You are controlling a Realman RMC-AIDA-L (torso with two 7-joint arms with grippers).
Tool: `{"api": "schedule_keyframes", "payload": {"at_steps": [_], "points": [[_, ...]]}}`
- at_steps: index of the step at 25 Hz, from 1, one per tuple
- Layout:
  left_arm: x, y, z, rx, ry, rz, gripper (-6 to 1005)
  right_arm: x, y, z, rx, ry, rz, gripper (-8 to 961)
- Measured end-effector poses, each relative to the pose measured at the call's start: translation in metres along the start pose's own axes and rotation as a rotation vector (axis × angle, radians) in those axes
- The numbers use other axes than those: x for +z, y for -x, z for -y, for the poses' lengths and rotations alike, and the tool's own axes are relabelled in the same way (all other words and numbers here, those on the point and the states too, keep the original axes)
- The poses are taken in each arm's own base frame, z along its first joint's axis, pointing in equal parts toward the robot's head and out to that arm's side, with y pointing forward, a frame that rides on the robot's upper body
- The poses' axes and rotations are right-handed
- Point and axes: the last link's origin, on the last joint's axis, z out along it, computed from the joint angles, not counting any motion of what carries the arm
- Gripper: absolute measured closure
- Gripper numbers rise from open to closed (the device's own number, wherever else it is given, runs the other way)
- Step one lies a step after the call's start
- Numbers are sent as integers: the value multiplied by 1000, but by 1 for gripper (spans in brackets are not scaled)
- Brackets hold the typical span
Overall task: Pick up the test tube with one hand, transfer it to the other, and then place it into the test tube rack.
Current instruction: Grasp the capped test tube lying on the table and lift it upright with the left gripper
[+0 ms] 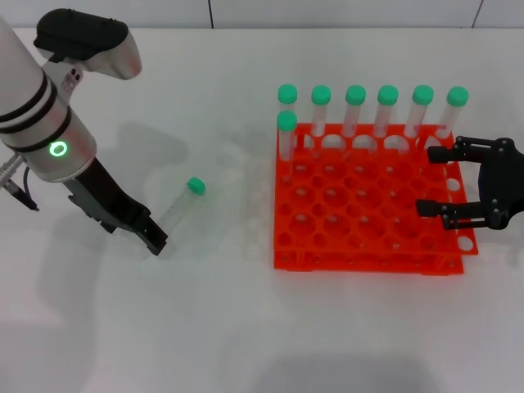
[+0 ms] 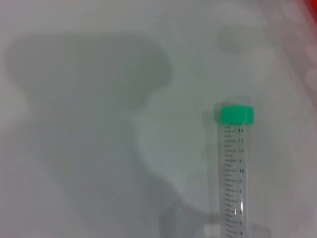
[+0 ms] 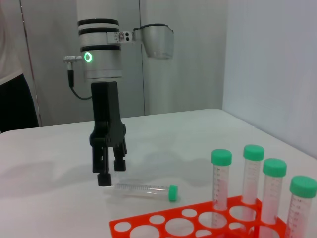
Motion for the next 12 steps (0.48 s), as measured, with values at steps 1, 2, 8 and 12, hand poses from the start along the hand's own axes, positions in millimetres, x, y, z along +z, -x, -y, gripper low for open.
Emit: {"api": "schedule_keyframes", "payload": {"at_steps": [1,2,8,12], "points": [[1,-1,0,0,0,-2,144,0,0,0,1,1,0,173],[1,-1,0,1,-1,-5,144,0,0,-1,1,2,0,174],[8,-4,-1,5,-14,-14,146,0,-3,-3,9,2,-1,178],[12,-7,-5,15,-9,-21,152,0,-4,-4,13,0,1,181]]}}
